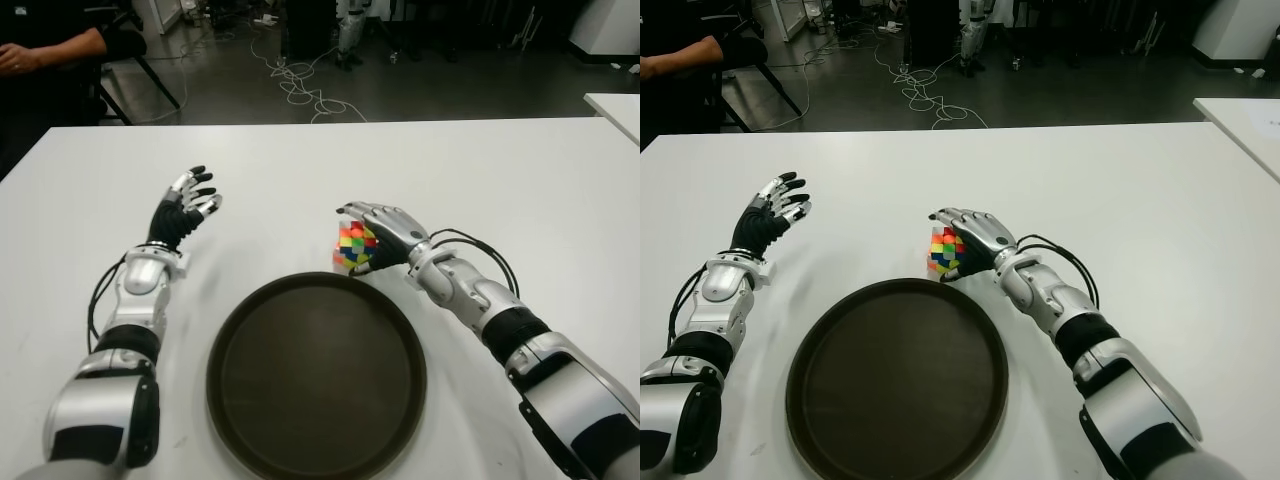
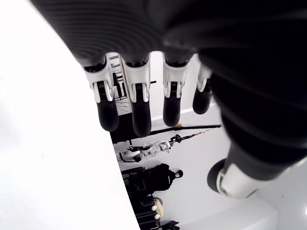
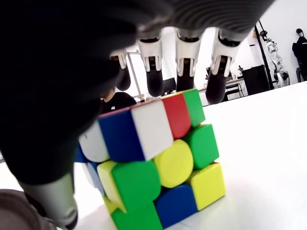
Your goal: Pick up the Rubik's Cube and put it in the plate
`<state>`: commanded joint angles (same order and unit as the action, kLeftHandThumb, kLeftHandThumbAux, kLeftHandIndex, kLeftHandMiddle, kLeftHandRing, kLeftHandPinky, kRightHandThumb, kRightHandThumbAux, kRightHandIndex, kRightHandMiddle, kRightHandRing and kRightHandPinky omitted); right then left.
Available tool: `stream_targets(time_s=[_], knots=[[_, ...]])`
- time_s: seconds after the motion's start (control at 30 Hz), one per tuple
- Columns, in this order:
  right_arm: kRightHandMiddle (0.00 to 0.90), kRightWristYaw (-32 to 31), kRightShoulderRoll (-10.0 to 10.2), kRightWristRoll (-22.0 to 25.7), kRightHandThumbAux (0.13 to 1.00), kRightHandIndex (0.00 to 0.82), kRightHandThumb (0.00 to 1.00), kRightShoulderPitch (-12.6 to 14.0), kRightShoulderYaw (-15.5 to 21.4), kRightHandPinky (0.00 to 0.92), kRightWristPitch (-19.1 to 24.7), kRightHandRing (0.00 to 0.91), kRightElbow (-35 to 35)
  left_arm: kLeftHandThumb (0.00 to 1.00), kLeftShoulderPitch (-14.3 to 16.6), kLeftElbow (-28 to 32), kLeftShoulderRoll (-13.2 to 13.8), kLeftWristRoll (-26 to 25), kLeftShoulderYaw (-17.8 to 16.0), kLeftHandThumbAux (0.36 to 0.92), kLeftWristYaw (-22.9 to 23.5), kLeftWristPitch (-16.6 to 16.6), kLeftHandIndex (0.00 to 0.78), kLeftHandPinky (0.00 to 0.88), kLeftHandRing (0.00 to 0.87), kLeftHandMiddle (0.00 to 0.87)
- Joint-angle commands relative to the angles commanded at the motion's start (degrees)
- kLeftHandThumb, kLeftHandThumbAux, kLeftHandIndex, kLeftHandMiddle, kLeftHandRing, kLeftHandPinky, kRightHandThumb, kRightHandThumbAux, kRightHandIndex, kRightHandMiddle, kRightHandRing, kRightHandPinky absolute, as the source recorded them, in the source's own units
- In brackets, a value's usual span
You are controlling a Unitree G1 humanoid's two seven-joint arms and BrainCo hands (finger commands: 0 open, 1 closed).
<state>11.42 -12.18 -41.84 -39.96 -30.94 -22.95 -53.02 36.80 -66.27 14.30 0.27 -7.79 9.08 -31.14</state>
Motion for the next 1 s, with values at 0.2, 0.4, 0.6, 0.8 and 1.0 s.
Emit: stream_targets(time_s=[0.2,0.4,0.6,0.8,1.0], knots=[[0.161,-0.46,0.13,-0.02,0.778,0.128,0.0,-0.04,-0.23,0.231,-0.03,0.195,-0.41,0.21,0.02,0.01,-0.09,-0.18,-0.1,0.66,0.08,-0.05,0.089,0.204,0.171,0.162],[0.167,-0.95,0.34,-0.04,0.774,0.131,0.0,-0.19,-0.43,0.225,-0.15,0.196,-1.0,0.204,-0.04,0.09,-0.19,-0.4,-0.2,0.649,0.39,-0.1,0.089,0.203,0.17,0.16],[0.171,-2.12,0.66,0.46,0.754,0.127,0.0,-0.33,-0.2,0.211,-0.14,0.194,-1.63,0.207,-0.14,0.26,-0.23,-0.45,-0.2,0.655,0.42,-0.15,0.091,0.202,0.17,0.16],[0.155,-2.56,0.8,0.45,0.753,0.12,0.0,-0.52,-0.24,0.207,-0.18,0.182,-2.13,0.222,-0.18,0.35,-0.23,-0.46,-0.19,0.67,0.52,-0.39,0.087,0.2,0.164,0.156],[0.155,-2.24,1.14,0.34,0.759,0.119,0.0,-0.72,-0.26,0.215,0.06,0.185,-2.96,0.227,-0.15,0.37,-0.13,-0.41,-0.08,0.672,0.85,-0.14,0.082,0.199,0.16,0.149]])
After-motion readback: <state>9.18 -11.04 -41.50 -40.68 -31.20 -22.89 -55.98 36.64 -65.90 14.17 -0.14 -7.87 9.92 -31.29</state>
